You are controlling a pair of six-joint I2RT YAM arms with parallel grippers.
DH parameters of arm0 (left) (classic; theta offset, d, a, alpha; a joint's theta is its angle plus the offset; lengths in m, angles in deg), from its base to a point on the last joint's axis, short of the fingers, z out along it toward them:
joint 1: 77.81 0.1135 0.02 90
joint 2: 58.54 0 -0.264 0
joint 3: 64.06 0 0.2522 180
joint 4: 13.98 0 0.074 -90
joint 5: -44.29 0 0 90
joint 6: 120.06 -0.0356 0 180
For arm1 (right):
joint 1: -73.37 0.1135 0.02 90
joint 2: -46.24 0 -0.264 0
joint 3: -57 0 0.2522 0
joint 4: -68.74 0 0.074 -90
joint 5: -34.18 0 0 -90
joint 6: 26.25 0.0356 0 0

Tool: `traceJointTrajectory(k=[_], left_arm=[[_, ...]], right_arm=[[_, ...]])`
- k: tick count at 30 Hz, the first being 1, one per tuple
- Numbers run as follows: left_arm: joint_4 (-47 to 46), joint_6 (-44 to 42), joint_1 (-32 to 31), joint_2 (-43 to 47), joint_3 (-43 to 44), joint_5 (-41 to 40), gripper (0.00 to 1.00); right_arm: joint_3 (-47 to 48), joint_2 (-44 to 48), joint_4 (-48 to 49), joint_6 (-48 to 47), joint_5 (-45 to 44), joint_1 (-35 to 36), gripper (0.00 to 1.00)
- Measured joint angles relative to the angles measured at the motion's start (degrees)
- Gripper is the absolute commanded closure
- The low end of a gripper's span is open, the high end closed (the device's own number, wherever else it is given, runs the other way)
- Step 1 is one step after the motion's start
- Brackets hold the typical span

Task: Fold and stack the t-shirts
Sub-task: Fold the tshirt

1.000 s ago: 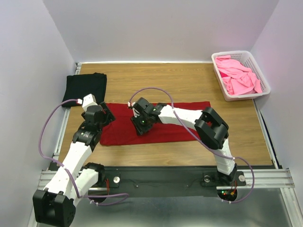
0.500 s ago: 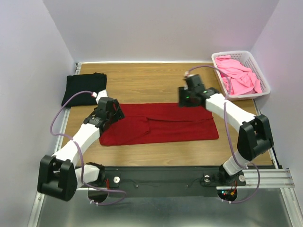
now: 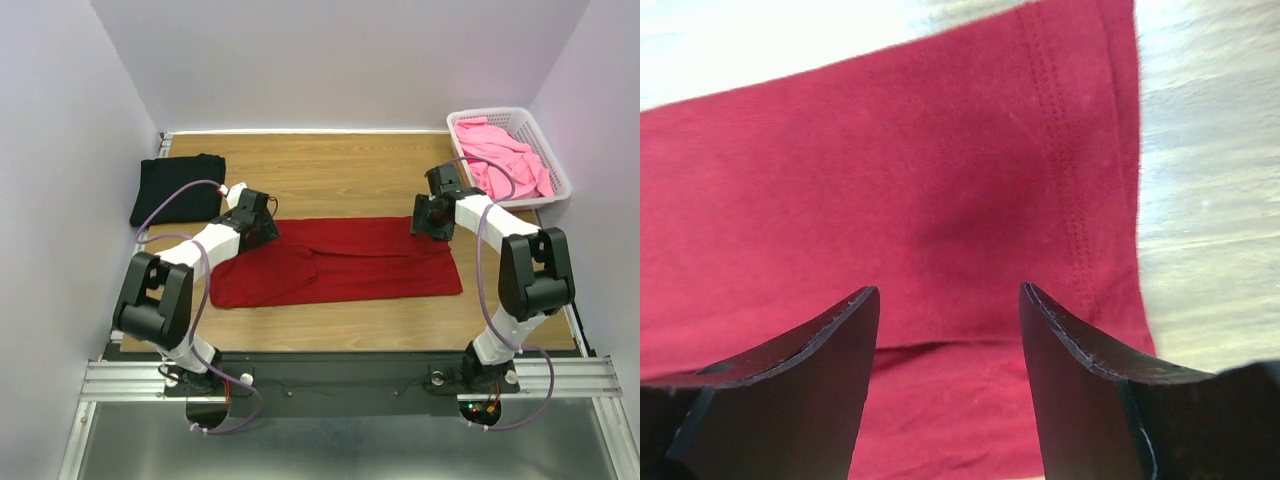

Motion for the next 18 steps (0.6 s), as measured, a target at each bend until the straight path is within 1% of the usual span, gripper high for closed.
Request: traceJointTrajectory(k=[5, 9, 11, 16, 18], left_arm=[[0.24, -0.57, 0.0, -6.86, 5.88, -1.09, 0.27], [0.07, -1.81, 0.39, -14.38, 12.24, -1.46, 0.28], [0.2, -2.56, 0.57, -16.76, 13.88, -1.66, 0.28], [1.95, -4.48, 1.68, -22.18, 21.22, -0.63, 0.28], [2.95, -5.6, 2.08, -25.62, 26.14, 0.33, 0.27]], right_arm=[[0.0, -2.86, -0.02, 0.46, -0.24, -0.2, 0.37], [-1.2, -4.46, 0.5, 0.9, -0.96, -0.42, 0.37], [-2.32, -3.98, 1.16, 1.18, -1.05, -0.68, 0.37], [-6.88, -0.46, 2.6, 2.34, -0.24, -1.55, 0.36], [-9.05, 1.42, 2.64, 2.84, 1.16, -1.75, 0.36]])
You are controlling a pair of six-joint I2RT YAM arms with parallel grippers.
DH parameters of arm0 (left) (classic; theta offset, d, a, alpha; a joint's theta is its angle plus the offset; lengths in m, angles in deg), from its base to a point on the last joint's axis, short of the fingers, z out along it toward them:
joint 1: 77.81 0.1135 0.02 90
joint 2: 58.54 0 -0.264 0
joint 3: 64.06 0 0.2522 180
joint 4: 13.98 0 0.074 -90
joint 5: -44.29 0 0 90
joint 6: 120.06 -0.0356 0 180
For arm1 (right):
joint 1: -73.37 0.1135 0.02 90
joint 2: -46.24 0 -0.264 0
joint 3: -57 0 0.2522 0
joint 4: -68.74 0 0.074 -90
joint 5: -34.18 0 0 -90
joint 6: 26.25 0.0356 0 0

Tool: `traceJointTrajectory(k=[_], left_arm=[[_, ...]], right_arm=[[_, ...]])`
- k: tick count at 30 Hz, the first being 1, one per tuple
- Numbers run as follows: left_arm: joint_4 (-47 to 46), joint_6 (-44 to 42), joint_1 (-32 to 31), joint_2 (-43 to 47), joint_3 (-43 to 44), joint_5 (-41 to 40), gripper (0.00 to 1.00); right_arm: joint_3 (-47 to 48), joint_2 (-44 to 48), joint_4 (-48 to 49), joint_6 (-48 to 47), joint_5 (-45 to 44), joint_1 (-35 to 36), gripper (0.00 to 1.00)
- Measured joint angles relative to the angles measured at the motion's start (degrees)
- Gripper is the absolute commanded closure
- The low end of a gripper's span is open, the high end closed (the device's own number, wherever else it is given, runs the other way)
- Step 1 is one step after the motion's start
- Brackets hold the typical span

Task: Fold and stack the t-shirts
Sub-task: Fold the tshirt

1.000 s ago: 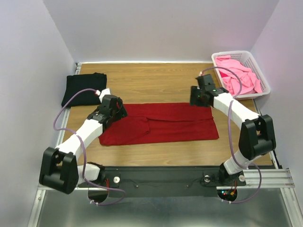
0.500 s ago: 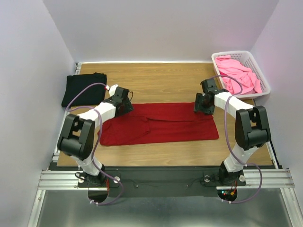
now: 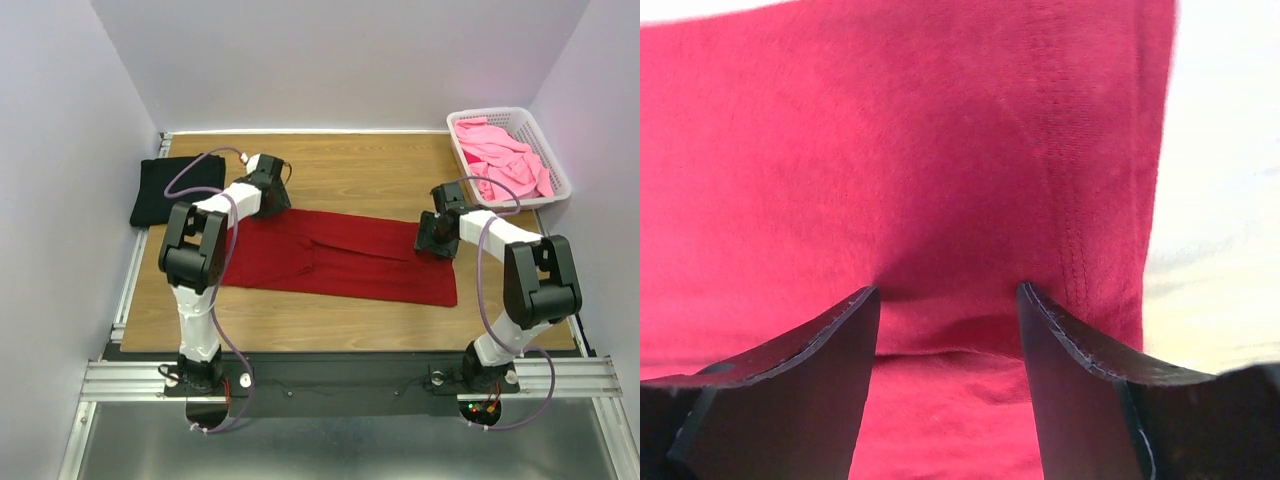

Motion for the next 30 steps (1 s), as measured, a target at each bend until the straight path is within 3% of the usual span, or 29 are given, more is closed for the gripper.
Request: traceJointTrajectory(k=[9, 17, 22, 30], left_arm=[[3.56, -5.9, 0.28, -17.05, 26.32, 4.83, 0.27], [4.11, -7.65, 0.33, -29.62, 46.31, 11.78, 0.27], [1.77, -5.9, 0.83, -33.68, 51.91, 17.16, 0.27], [-3.43, -4.98, 2.58, -34.67, 51.78, 21.75, 0.24]], right_arm=[[-8.59, 8.02, 0.13, 0.11, 10.25, 0.76, 0.36], [-11.5, 11.21, -3.56, 1.42, 15.91, 11.82, 0.35], [-12.02, 11.61, -5.88, 3.93, 20.02, 20.04, 0.34], [-9.75, 11.56, -12.41, 6.25, 22.43, 29.11, 0.34]])
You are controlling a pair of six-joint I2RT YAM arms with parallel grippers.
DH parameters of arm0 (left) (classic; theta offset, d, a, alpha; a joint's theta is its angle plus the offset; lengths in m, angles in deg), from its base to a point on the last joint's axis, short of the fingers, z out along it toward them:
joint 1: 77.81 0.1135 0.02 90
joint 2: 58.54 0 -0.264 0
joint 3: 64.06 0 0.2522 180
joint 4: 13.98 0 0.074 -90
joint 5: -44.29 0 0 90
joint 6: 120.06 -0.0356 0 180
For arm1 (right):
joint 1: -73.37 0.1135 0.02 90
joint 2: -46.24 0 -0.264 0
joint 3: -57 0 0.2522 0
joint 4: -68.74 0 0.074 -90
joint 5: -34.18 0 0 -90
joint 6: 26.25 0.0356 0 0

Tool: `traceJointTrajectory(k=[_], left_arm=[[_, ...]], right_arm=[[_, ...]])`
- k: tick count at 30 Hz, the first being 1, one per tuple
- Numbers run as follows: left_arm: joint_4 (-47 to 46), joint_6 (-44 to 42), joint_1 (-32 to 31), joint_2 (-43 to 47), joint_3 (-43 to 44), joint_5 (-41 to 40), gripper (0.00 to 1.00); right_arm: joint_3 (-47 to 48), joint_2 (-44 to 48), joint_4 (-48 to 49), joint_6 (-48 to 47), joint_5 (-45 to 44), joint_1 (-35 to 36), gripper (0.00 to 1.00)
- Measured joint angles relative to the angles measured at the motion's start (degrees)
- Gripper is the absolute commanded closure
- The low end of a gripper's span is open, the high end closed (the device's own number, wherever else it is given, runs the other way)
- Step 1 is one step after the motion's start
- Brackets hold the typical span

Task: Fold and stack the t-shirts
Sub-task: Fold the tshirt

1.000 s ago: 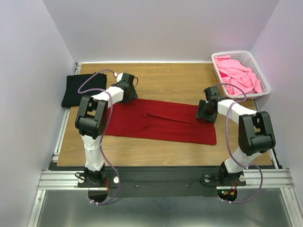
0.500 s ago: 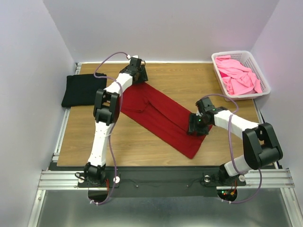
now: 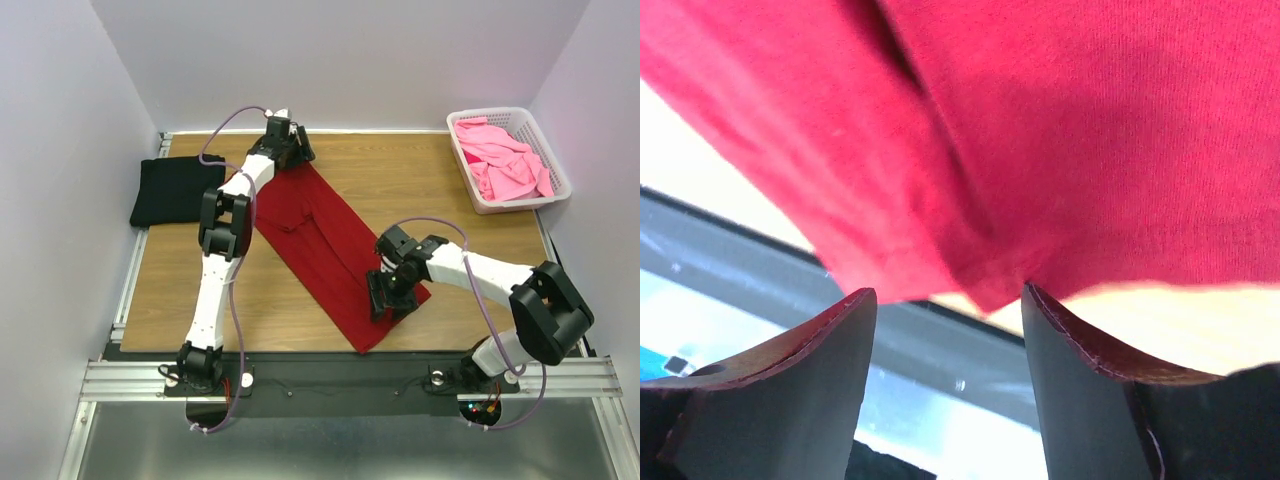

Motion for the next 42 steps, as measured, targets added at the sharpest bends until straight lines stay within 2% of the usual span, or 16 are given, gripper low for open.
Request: traceJointTrajectory(k=[2, 5, 8, 9, 11, 13, 18, 21, 28, 32, 42], left_arm=[[-1.99, -0.39, 0.24, 0.76, -2.16, 1.25, 0.24], [-2.99, -1.03, 0.39, 5.51, -9.14, 1.92, 0.24], [-1.22, -1.14, -0.02, 16.44, -20.15, 0.42, 0.24], [-1.09, -1.11, -0.33, 20.68, -22.77, -0.63, 0.24], [-0.63, -1.09, -0.98, 26.53, -26.12, -2.97, 0.25], [-0.28, -1.14, -2.67, 36.0, -30.21, -7.26, 0.29], [-1.44, -1.14, -6.29, 46.12, -37.31, -13.44, 0.33], [-0.94, -1.16, -6.84, 44.87, -40.28, -15.52, 0.33], [4.0, -2.08, -6.01, 30.77, -40.87, -19.91, 0.33], [6.58, -3.17, -5.66, 24.9, -36.98, -21.66, 0.33], [7.87, -5.07, -4.96, 18.93, -28.09, -22.21, 0.33]], right_arm=[[2.99, -0.09, -3.32, -0.72, -0.72, 0.48, 0.34], [11.52, -0.28, -8.5, -3.06, -6.73, 0.48, 0.34], [16.59, -0.26, -9.84, -5.53, -11.61, 0.13, 0.36], [17.53, -0.26, -10.12, -6.36, -13.22, -0.09, 0.4], [18.1, -0.57, -10.71, -7.96, -15.82, -0.55, 0.43], [18.08, -1.62, -11.63, -9.16, -17.75, -0.7, 0.46], [16.92, -3.61, -11.65, -11.23, -19.26, -0.98, 0.55], [15.54, -3.82, -11.34, -12.46, -18.95, -0.98, 0.55], [13.75, -5.84, -9.62, -13.49, -15.1, -0.94, 0.55], [11.13, -6.95, -8.72, -13.18, -13.73, -0.79, 0.54], [8.46, -10.75, -4.44, -9.51, -10.99, 3.5, 0.54]])
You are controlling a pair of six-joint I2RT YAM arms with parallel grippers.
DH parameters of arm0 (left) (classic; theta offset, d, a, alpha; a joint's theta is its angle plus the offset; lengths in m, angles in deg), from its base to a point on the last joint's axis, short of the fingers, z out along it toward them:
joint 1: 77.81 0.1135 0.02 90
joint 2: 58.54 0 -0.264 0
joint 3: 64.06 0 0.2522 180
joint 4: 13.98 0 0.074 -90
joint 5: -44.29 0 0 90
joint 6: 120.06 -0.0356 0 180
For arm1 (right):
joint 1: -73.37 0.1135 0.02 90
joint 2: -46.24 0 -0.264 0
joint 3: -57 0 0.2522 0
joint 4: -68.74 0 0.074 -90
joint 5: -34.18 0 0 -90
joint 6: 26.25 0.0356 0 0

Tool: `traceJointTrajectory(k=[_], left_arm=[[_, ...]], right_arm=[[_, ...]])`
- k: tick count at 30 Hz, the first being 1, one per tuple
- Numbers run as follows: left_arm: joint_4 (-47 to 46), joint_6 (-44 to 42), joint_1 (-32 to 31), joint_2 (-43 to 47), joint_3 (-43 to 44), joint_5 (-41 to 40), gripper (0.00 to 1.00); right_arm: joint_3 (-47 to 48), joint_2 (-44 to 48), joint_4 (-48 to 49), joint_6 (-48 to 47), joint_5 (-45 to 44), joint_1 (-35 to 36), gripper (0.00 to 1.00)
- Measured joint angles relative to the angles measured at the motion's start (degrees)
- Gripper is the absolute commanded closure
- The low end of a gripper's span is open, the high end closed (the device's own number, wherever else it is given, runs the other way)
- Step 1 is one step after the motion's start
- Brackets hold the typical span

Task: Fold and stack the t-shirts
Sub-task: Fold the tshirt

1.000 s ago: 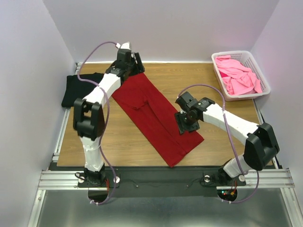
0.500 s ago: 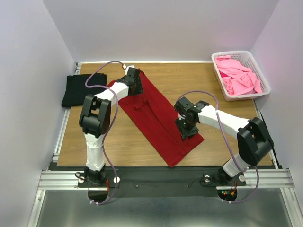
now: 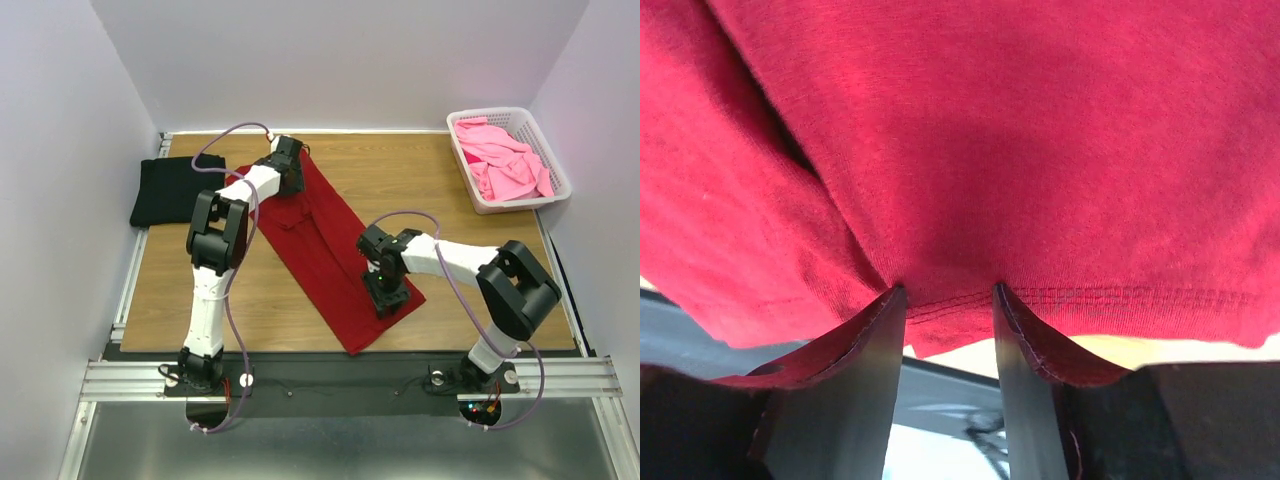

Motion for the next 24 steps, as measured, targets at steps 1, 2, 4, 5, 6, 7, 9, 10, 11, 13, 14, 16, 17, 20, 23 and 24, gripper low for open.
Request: traceJointTrajectory(k=[1, 2, 4, 5, 6, 7, 9, 10, 11, 13, 14, 16, 17, 20, 23, 24], left_arm=[[0.22, -0.22, 0.13, -1.14, 1.68, 0.09, 0.32], [0.48, -0.55, 0.26, -2.05, 3.06, 0.07, 0.32], [1.66, -1.14, 0.61, -4.37, 7.15, 0.11, 0.32], [1.88, -1.51, 0.74, -5.4, 8.76, 0.22, 0.32], [2.16, -1.75, 1.05, -6.47, 10.51, 0.46, 0.32], [2.75, -2.19, 1.31, -7.48, 12.39, 0.9, 0.32], [3.39, -3.06, 1.99, -9.7, 16.17, 1.77, 0.31], [3.91, -3.26, 2.27, -10.56, 17.77, 2.1, 0.31], [4.09, -3.82, 2.64, -11.78, 19.93, 2.71, 0.3], [4.2, -4.52, 3.32, -13.49, 22.75, 3.69, 0.27], [4.15, -4.94, 3.72, -14.21, 24.06, 4.55, 0.26], [3.93, -5.6, 4.09, -14.45, 24.65, 5.88, 0.23], [3.85, -5.64, 4.11, -14.45, 24.63, 6.27, 0.22], [2.91, -5.88, 4.46, -13.77, 23.71, 7.82, 0.2], [2.19, -5.68, 4.44, -7.89, 16.57, 9.01, 0.19], [2.19, -5.49, 4.42, -5.55, 14.25, 9.09, 0.19]], right_arm=[[0.35, -0.48, 0.2, 0.61, 0.63, 0.59, 0.54], [0.83, -1.05, 0.35, 1.16, 1.33, 1.16, 0.54], [2.4, -2.73, 0.42, 2.23, 2.97, 2.58, 0.53], [3.52, -3.69, 0.44, 2.73, 3.91, 3.19, 0.53], [4.96, -5.14, 0.55, 3.28, 4.85, 4.37, 0.53], [6.4, -6.38, 0.61, 3.63, 5.68, 5.25, 0.52], [8.46, -8.37, 1.95, 4.17, 7.39, 6.64, 0.52], [9.16, -9.03, 2.36, 4.33, 8.0, 7.1, 0.52], [10.1, -9.7, 2.62, 4.52, 8.39, 7.56, 0.52], [11.13, -10.49, 3.1, 4.94, 8.57, 7.93, 0.51], [11.72, -10.78, 3.32, 4.98, 8.52, 7.98, 0.5], [12.94, -11.3, 3.63, 4.96, 8.24, 8.0, 0.47], [13.4, -11.43, 3.8, 4.92, 7.89, 8.0, 0.47], [15.3, -11.43, 4.42, 4.46, 5.77, 7.98, 0.43], [16.96, -10.23, 4.63, 3.69, 3.06, 7.32, 0.41], [17.16, -9.09, 4.59, 3.3, 1.97, 6.56, 0.39]])
